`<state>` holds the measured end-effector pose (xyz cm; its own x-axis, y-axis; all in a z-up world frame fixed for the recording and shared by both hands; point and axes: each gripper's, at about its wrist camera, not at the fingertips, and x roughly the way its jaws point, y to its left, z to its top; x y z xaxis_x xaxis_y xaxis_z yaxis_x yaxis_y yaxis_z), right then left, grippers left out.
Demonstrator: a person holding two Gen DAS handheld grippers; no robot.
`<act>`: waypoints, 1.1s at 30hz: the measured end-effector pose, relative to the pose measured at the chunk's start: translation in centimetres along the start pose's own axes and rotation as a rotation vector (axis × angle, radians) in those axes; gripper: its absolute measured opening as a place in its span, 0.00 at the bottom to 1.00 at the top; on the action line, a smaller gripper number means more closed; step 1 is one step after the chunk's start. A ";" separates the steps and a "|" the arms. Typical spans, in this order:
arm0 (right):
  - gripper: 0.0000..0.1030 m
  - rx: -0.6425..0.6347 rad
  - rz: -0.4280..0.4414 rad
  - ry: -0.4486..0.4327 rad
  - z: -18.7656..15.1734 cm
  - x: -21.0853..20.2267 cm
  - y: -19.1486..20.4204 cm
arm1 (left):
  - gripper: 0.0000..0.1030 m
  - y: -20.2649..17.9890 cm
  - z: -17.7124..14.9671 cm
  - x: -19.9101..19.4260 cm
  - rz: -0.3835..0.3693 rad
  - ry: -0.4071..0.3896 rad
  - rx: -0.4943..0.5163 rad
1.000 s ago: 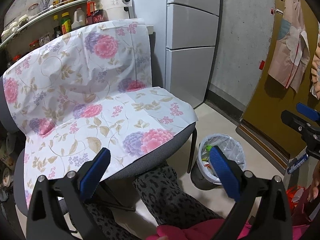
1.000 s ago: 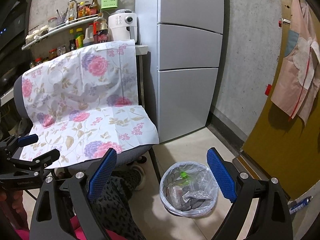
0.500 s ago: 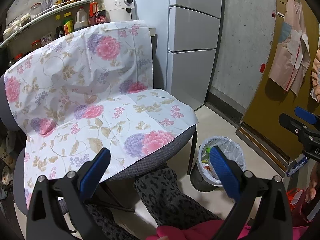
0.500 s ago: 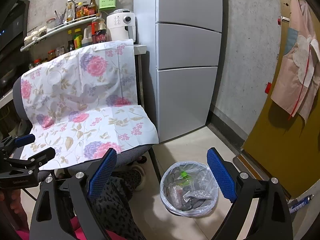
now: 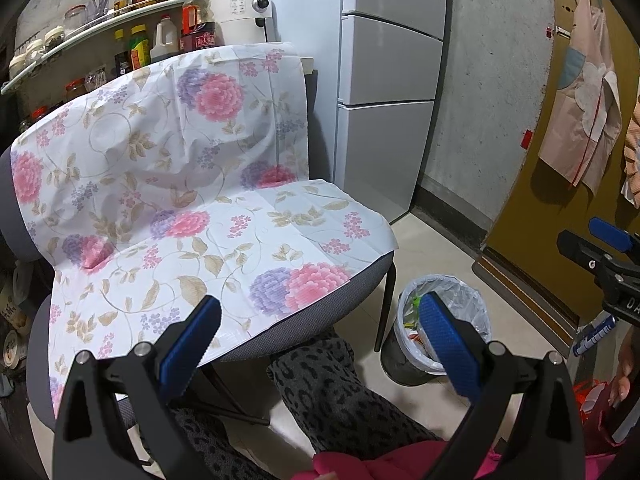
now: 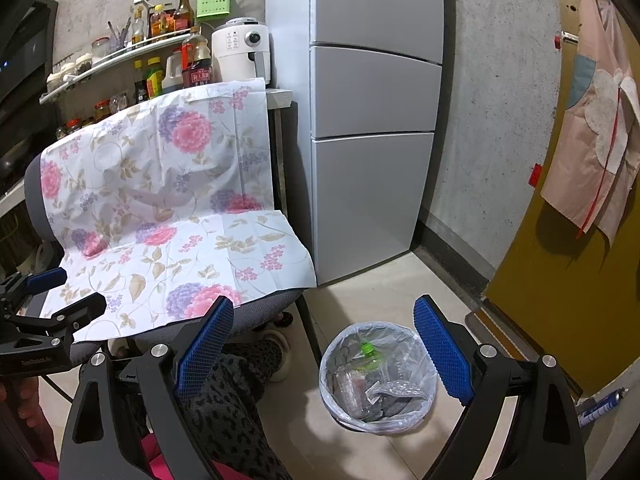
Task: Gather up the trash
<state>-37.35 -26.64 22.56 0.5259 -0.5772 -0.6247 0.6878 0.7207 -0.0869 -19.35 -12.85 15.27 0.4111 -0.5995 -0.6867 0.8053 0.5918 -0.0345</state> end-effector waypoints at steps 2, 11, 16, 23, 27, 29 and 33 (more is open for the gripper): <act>0.88 0.000 0.001 -0.001 0.0 0.0 -0.1 | 0.93 0.1 0.0 0.0 -0.003 0.001 0.001; 0.88 -0.001 -0.003 0.000 0.0 0.1 -0.1 | 0.93 0.4 -0.1 -0.1 0.000 -0.001 -0.001; 0.88 0.001 -0.005 0.000 0.1 0.2 -0.1 | 0.93 0.5 0.0 -0.1 0.003 -0.002 -0.006; 0.88 0.001 -0.004 0.002 0.1 0.2 -0.1 | 0.93 0.6 -0.1 -0.2 0.003 -0.002 -0.006; 0.88 0.001 -0.003 0.000 0.0 0.1 -0.1 | 0.93 0.6 -0.1 -0.2 -0.001 -0.004 -0.004; 0.88 0.001 -0.006 0.002 0.0 0.2 -0.1 | 0.93 0.6 -0.1 -0.1 0.002 -0.003 -0.005; 0.88 0.011 -0.017 0.005 -0.3 0.3 0.1 | 0.93 0.5 -0.1 -0.1 0.004 0.001 -0.007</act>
<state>-37.27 -26.69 22.15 0.5116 -0.5872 -0.6272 0.7019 0.7067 -0.0891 -19.03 -12.43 15.25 0.4138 -0.5964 -0.6878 0.8006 0.5981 -0.0370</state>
